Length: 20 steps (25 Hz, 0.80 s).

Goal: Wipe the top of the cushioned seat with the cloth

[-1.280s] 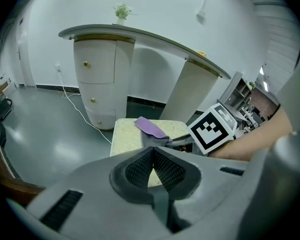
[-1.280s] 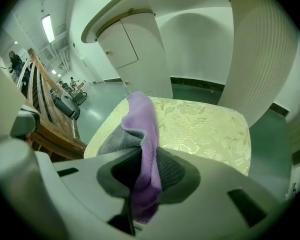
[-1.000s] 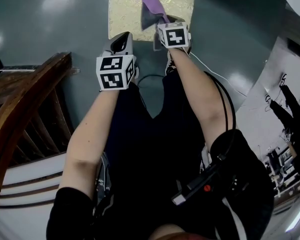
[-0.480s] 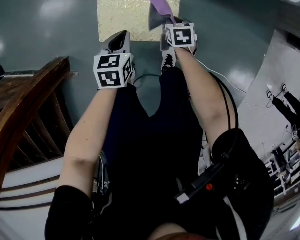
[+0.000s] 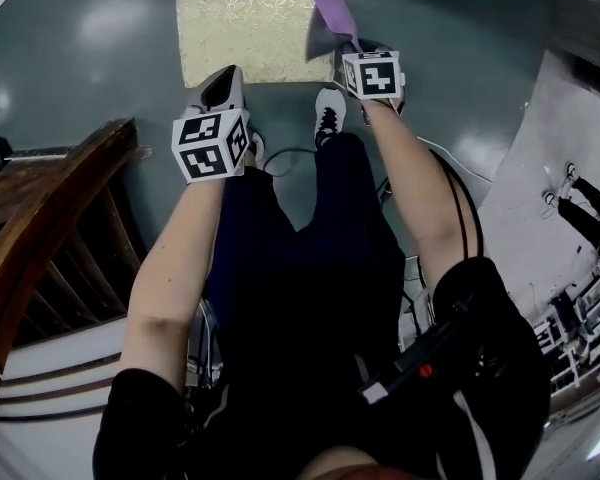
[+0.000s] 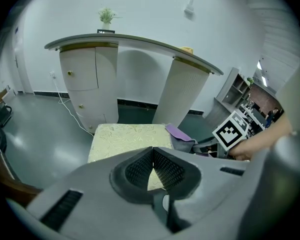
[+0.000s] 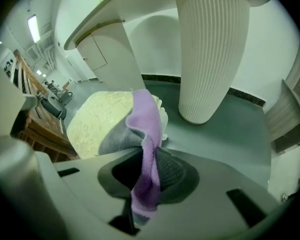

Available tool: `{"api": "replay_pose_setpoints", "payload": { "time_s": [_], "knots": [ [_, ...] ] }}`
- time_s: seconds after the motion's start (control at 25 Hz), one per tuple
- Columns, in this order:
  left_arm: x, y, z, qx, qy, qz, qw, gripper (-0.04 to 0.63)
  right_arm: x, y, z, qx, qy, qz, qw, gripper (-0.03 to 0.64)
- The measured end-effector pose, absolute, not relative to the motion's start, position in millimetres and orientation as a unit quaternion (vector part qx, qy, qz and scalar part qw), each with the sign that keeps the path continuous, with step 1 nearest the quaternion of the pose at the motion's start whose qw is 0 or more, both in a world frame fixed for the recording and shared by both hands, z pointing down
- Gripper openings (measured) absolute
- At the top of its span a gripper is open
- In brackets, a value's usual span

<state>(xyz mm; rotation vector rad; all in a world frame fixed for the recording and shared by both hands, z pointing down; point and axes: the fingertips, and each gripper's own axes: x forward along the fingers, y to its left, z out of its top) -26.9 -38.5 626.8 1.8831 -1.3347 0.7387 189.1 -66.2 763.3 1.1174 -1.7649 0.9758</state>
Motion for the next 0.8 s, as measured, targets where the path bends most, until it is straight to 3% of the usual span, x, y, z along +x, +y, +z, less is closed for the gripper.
{"api": "replay_pose_setpoints", "payload": {
  "time_s": [0.2, 0.44, 0.8],
  "knots": [
    [-50.9, -31.1, 615.9, 0.718, -0.537, 0.253, 0.364, 0.005, 163.7, -64.0, 715.4, 0.424, -0.74, 0.37, 0.369, 0.075],
    [-104.9, -23.5, 628.2, 0.715, -0.538, 0.256, 0.365, 0.005, 78.6, -65.1, 686.2, 0.41, -0.776, 0.355, 0.322, 0.075],
    [-171.5, 0.5, 627.0, 0.719, -0.536, 0.244, 0.37, 0.005, -64.6, -29.9, 692.5, 0.36, -0.794, 0.358, 0.335, 0.075]
  ]
}}
